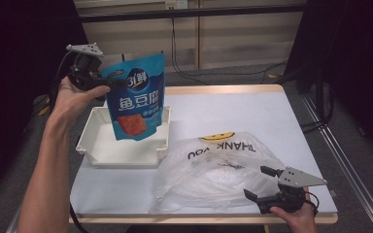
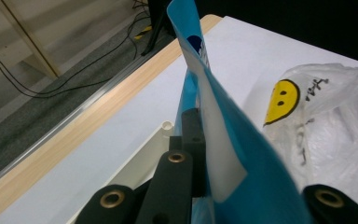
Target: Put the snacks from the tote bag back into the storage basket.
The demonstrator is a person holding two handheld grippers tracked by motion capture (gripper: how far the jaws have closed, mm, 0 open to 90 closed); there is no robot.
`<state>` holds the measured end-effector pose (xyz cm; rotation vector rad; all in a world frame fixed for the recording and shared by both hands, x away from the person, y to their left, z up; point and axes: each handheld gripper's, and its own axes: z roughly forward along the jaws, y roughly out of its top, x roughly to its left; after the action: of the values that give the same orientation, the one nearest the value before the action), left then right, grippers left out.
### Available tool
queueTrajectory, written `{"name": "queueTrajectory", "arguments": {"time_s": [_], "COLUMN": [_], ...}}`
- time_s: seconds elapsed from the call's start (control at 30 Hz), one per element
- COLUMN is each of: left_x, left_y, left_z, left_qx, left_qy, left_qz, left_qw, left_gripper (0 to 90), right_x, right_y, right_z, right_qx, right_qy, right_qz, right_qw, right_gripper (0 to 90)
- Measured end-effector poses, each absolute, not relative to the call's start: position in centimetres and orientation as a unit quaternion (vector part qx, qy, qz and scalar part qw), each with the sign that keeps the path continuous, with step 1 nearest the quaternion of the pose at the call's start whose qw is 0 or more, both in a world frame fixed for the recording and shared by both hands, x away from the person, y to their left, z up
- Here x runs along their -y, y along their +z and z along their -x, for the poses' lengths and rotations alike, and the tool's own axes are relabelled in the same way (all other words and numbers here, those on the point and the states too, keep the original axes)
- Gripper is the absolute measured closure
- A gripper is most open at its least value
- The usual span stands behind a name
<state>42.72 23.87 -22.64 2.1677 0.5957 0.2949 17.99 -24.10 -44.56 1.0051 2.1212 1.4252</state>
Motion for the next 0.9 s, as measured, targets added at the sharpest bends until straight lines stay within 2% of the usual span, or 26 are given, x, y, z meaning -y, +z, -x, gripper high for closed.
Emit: {"name": "queueTrajectory", "arguments": {"time_s": [0.9], "left_x": [-22.7], "left_y": [-27.3], "left_z": [-45.5], "left_qx": [-0.241], "left_qy": [0.105], "left_qz": [-0.863], "left_qw": [0.431], "left_gripper": [90.0], "right_x": [24.0], "right_y": [-44.8], "right_z": [-18.0], "right_qx": [-0.763], "right_qy": [0.504], "right_qz": [-0.358], "right_qw": [0.189], "right_gripper": [5.6]}}
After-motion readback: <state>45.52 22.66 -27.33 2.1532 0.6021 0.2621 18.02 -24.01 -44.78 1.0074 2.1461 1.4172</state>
